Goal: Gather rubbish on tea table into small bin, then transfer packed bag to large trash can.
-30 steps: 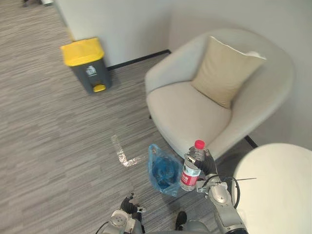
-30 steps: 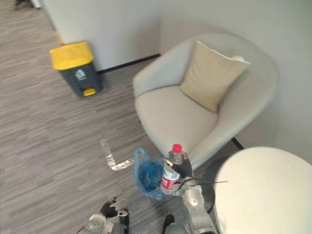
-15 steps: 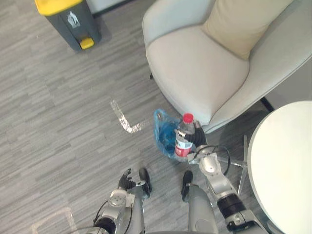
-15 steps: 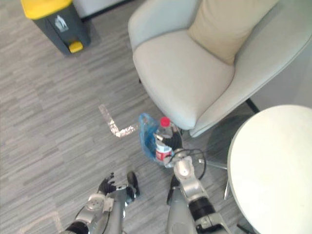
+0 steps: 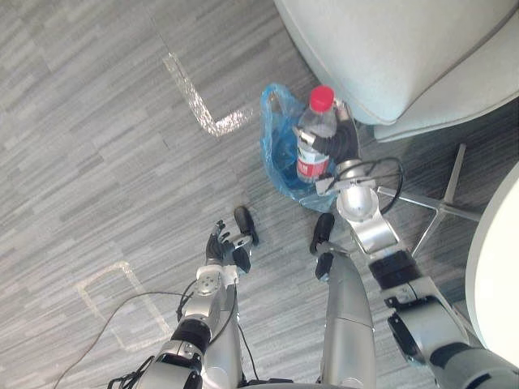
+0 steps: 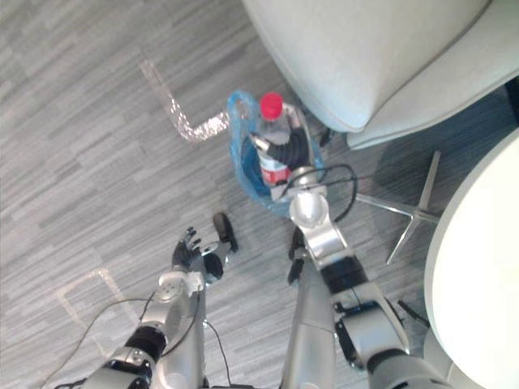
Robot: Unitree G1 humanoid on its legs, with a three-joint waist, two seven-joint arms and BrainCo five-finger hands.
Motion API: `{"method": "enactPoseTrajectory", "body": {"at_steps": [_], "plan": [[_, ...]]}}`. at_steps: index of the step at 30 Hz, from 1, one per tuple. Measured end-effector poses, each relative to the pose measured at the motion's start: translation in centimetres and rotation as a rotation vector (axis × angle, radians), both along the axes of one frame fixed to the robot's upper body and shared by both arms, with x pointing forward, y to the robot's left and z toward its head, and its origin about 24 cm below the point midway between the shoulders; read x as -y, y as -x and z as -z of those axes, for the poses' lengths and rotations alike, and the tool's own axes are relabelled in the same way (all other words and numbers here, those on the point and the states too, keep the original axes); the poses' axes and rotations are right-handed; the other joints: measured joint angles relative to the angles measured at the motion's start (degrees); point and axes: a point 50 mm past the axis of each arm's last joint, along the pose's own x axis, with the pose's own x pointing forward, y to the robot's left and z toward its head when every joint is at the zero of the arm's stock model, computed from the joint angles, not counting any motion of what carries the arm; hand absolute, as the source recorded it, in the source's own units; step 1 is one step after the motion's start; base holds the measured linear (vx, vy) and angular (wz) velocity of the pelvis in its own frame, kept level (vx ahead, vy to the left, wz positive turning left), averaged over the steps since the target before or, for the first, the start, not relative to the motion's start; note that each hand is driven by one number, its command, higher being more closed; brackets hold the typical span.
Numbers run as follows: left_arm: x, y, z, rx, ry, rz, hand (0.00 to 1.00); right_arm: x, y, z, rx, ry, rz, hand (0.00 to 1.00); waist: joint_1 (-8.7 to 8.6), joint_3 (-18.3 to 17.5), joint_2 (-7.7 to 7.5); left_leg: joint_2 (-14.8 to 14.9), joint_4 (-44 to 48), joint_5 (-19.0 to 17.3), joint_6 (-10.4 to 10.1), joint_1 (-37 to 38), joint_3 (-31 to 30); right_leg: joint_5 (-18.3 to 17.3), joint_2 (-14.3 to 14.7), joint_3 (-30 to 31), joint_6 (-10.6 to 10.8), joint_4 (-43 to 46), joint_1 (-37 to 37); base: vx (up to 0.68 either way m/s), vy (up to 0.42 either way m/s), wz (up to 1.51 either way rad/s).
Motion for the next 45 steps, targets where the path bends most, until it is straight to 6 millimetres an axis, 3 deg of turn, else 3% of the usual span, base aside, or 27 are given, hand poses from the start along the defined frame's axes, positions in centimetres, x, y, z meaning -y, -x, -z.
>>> {"method": "enactPoseTrajectory", "body": {"at_steps": [9,13,14,23,30,40,45], "plan": [[0.7,-2.6,-3.2,0.106,0.007,-0.012,0.0,0.6,-2.2,-1.6,-0.027,0.03,0.075,1.0,1.03,0.6,-0.23,-0.5,-1.2,1.8,-0.1,-6.6,-1.2,-0.5,-0.8,-1.6,-0.8,1.7,-6.6,0.0,-0.013,0.12],[0.9,-3.5,-5.1,0.183,0.032,-0.028,0.0,2.2,-2.7,-2.8,-0.006,0.004,0.14,1.0,1.41,0.6,-0.23,-1.5,-3.3,3.4,-0.2,-7.7,-1.8,-0.6,-1.5,-2.4,-1.1,1.7,-8.1,0.01,-0.02,0.17],[0.8,-3.7,-5.5,0.192,0.038,-0.039,0.0,2.5,-3.0,-3.1,-0.007,-0.006,0.159,0.0,1.38,0.6,-0.23,-1.5,-3.4,3.5,-0.4,-8.3,-2.2,-0.8,-1.5,-2.7,-1.2,1.8,-8.5,0.0,-0.025,0.13],[0.3,-5.6,-8.6,0.276,0.092,-0.108,0.0,3.2,-3.4,-3.3,-0.023,-0.033,0.189,0.0,1.24,0.6,-0.25,-1.6,-4.3,5.7,-1.3,-10.9,-3.7,-1.7,-1.4,-3.6,-1.6,3.8,-11.5,-0.03,-0.039,0.09],[0.3,-5.6,-9.7,0.328,0.094,-0.109,0.0,2.3,-1.8,-2.4,0.044,0.043,0.173,0.0,0.52,0.6,-0.28,-0.6,-4.0,5.6,-1.6,-11.3,-4.1,-1.7,-0.6,-3.8,-1.7,3.9,-11.5,-0.06,-0.029,-0.04],[-0.7,-4.1,-7.4,0.267,0.043,-0.123,0.0,1.5,1.6,3.0,0.053,0.298,0.191,0.0,-0.44,0.3,-0.99,1.9,-0.5,4.7,-1.7,-11.7,-4.9,-1.5,1.4,-4.1,-2.1,4.2,-10.6,-0.05,-0.031,-0.11],[-1.4,-3.4,-6.1,0.23,0.024,-0.123,0.0,1.3,2.1,6.1,-0.032,0.44,0.182,0.0,-0.54,-0.6,-2.57,2.4,-0.4,4.0,-2.0,-10.9,-4.2,-1.7,1.9,-3.6,-2.6,3.8,-10.4,-0.05,-0.03,-0.08]]}}
